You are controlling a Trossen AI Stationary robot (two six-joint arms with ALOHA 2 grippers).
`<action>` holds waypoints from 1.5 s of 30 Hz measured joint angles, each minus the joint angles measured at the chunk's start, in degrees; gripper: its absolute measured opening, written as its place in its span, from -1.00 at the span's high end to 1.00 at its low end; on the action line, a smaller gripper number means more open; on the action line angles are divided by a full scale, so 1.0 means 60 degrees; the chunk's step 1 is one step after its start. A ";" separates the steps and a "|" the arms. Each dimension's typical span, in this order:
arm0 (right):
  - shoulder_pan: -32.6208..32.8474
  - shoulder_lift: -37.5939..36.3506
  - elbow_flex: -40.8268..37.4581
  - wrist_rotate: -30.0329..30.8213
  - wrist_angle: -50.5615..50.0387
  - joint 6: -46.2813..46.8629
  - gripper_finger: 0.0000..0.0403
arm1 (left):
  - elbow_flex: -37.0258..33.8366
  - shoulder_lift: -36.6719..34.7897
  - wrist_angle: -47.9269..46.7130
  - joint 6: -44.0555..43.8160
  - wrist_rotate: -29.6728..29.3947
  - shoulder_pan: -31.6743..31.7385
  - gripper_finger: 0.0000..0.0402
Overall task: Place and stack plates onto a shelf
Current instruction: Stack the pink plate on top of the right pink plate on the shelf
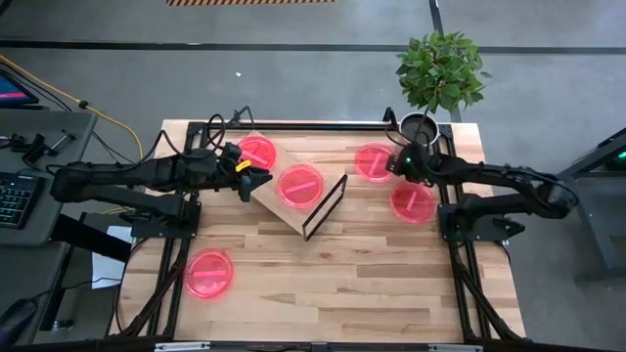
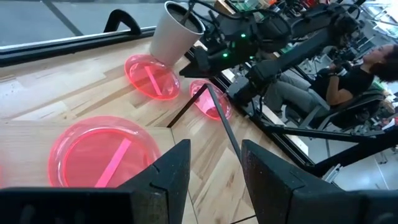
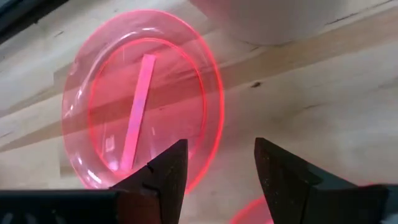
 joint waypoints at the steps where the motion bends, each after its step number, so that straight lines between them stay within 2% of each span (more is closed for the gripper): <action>1: -0.0020 0.0225 0.0000 -0.0055 0.0236 -0.0049 0.16 | 0.0000 0.0000 0.0001 -0.0004 0.0000 0.0000 0.35; 8: -0.0048 0.1768 0.0004 -0.0063 0.1616 0.0131 0.16 | 0.0000 0.0000 0.0000 -0.0084 0.0000 0.0000 0.35; 13: -0.0052 0.2415 0.0035 0.0060 0.2398 0.0409 0.21 | 0.0000 0.0000 0.0000 -0.0251 -0.0004 0.0000 0.35; 16: -0.0052 0.2542 0.0039 0.0144 0.2484 0.0442 0.41 | 0.0000 0.0000 0.0000 -0.0248 -0.0004 0.0000 0.35; 19: -0.0056 0.2555 0.0018 0.0148 0.2413 0.0440 0.77 | 0.0000 0.0000 0.0000 -0.0244 -0.0061 0.0000 0.35; 21: -0.0035 0.2443 0.0001 0.0100 0.2412 0.0300 0.94 | 0.0000 0.0000 0.0000 -0.0244 -0.0073 0.0000 0.35; 26: 0.0287 0.1457 -0.0036 -0.0244 0.2292 -0.0116 0.98 | 0.0000 0.0000 -0.0004 -0.0193 -0.0073 0.0000 0.35; 36: 0.0988 -0.1506 -0.0005 0.0052 0.2193 -0.0310 1.00 | 0.0000 0.0000 0.0058 -0.0076 -0.0110 0.0000 0.35; 40: 0.1116 -0.1779 0.0131 0.0245 0.1818 -0.0288 1.00 | 0.0000 0.0000 0.0058 -0.0066 -0.0235 0.0001 0.35; 45: 0.1143 -0.1394 0.0131 0.0229 0.1766 -0.0318 1.00 | 0.0000 0.0000 0.0055 -0.0066 -0.0328 0.0002 0.35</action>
